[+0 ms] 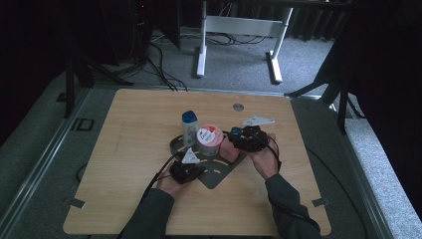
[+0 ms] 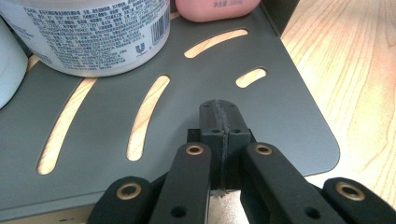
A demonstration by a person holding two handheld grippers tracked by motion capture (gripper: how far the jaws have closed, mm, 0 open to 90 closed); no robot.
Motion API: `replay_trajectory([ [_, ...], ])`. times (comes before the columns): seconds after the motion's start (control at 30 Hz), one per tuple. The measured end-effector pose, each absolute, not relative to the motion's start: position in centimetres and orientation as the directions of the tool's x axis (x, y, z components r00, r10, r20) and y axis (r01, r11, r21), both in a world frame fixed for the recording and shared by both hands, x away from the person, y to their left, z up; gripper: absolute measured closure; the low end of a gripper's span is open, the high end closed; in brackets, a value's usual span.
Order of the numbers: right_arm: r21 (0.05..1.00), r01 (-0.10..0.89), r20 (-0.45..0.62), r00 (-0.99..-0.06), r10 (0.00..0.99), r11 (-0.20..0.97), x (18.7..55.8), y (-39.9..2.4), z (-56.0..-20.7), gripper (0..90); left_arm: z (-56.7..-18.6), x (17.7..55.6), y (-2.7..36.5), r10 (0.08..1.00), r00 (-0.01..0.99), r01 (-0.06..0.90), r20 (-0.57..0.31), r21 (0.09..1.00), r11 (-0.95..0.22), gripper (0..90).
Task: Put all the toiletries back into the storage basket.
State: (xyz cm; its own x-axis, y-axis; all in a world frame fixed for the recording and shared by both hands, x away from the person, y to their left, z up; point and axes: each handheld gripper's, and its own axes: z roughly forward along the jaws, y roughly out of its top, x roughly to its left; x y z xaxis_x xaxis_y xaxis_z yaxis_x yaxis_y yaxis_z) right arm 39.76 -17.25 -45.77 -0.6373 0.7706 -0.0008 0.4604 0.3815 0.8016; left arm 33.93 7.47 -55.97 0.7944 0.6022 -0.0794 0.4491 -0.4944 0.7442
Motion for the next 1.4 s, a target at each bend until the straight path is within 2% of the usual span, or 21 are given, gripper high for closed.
replay_trajectory([
  [0.37,0.809,0.450,-0.002,-0.641,0.768,0.378,40.7,-17.6,-45.9,53.4,-56.0,33.9,7.5,0.602,0.795,0.449,-0.079,0.744,-0.495,90.0],
  [0.83,0.831,0.374,-0.018,-0.721,0.693,0.411,41.9,-18.4,-46.2,53.4,-56.0,33.9,7.5,0.601,0.795,0.448,-0.078,0.744,-0.496,90.0],
  [1.27,0.836,0.368,-0.006,-0.734,0.679,0.406,41.7,-19.0,-46.5,52.6,-56.0,33.9,7.5,0.602,0.794,0.449,-0.079,0.744,-0.495,90.0],
  [1.33,0.837,0.368,-0.007,-0.733,0.680,0.405,41.7,-19.0,-46.5,51.9,-56.0,33.9,7.5,0.603,0.794,0.449,-0.080,0.744,-0.494,90.0],
  [1.4,0.831,0.385,0.016,-0.738,0.674,0.402,41.7,-19.1,-46.6,46.3,-56.0,33.9,7.5,0.603,0.794,0.450,-0.080,0.744,-0.494,90.0],
])
